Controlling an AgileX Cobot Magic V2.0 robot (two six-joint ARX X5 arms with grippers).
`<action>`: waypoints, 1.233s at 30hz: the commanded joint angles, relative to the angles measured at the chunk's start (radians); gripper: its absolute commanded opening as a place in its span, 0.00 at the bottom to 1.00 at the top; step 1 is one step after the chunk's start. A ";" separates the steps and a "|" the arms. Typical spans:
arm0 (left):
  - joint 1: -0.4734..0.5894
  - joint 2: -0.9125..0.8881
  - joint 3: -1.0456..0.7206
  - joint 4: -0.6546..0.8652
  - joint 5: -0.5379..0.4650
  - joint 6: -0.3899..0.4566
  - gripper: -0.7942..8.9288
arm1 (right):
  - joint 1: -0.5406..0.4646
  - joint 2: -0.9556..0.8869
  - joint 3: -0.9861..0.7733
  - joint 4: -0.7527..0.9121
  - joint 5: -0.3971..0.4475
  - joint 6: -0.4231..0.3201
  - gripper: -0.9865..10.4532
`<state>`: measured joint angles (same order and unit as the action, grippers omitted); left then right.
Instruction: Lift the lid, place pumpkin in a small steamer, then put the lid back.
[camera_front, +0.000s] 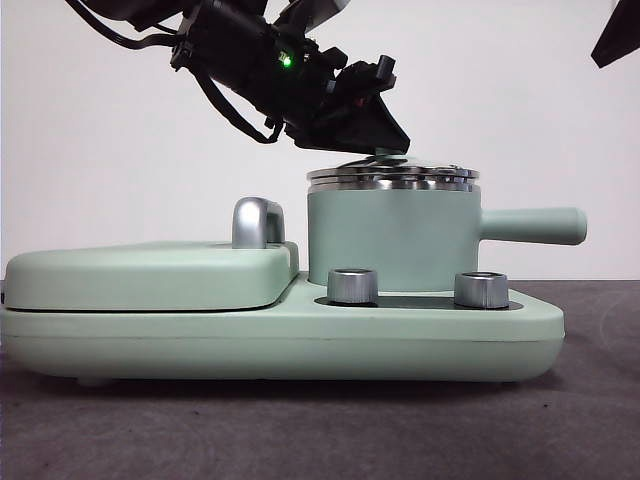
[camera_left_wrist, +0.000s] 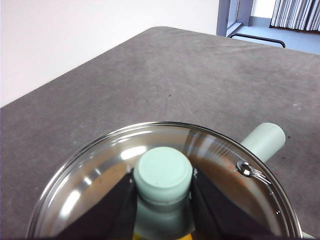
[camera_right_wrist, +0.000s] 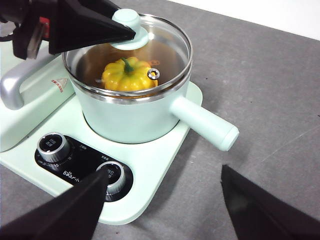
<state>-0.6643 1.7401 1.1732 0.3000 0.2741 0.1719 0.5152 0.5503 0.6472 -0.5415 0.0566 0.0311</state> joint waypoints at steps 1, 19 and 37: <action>-0.009 0.015 0.032 0.036 0.003 0.022 0.09 | 0.006 0.004 0.008 0.009 0.004 0.011 0.39; -0.009 0.036 0.032 -0.001 0.003 0.012 0.09 | 0.006 0.004 0.008 0.009 0.004 0.011 0.39; -0.008 0.061 0.032 -0.034 0.003 -0.079 0.15 | 0.006 0.004 0.008 0.009 0.004 0.011 0.39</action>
<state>-0.6643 1.7664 1.1904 0.2817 0.2756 0.1303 0.5152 0.5503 0.6472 -0.5415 0.0566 0.0311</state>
